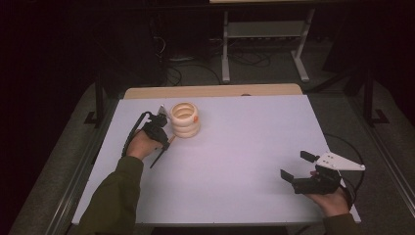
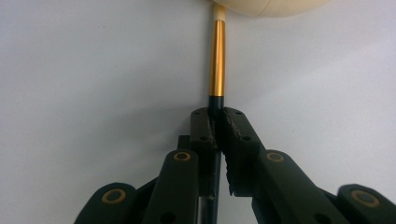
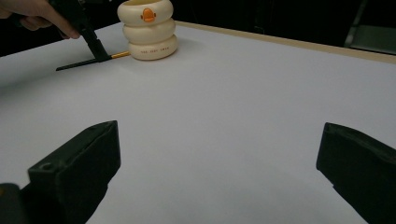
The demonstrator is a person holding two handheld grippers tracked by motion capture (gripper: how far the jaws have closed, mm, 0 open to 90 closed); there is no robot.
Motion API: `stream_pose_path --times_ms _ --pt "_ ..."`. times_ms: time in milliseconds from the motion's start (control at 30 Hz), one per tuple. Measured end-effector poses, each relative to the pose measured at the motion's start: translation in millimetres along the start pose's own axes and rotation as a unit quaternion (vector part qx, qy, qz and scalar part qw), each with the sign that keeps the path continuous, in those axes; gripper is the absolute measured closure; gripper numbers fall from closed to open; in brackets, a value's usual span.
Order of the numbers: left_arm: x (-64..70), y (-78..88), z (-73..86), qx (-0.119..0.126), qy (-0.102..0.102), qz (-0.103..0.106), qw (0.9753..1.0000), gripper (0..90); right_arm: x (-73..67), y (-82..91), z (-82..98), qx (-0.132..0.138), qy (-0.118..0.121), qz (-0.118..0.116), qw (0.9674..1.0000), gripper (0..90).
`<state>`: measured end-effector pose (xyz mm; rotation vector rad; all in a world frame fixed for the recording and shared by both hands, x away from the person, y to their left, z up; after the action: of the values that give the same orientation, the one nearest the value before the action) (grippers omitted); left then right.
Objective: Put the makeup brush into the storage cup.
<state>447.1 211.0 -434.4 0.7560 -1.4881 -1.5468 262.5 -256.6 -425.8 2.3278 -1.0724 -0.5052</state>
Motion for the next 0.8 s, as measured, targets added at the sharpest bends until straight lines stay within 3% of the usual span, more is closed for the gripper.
stream_pose_path --times_ms 200,800 --pt "2.0 0.3 -1.3 -0.009 -0.010 -0.014 0.9998 82.8 0.0 -0.2 0.3 -0.001 -0.001 -0.001 1.0000 0.0" --pt "0.6 1.3 -5.4 -0.024 -0.016 -0.006 0.9996 83.5 1.8 -0.1 0.7 0.000 -0.002 -0.002 1.0000 0.0"
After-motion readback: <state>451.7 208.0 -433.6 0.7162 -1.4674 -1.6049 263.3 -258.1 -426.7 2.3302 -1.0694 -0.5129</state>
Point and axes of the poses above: each handheld gripper's, and its own axes: y roughly backward along the jaws, z roughly out of its underside, x roughly to its right, the point moved 2 cm from there along -y, roughly forward along the jaws, and after that the axes turned 15 degrees about -x, right-handed, at the moved point
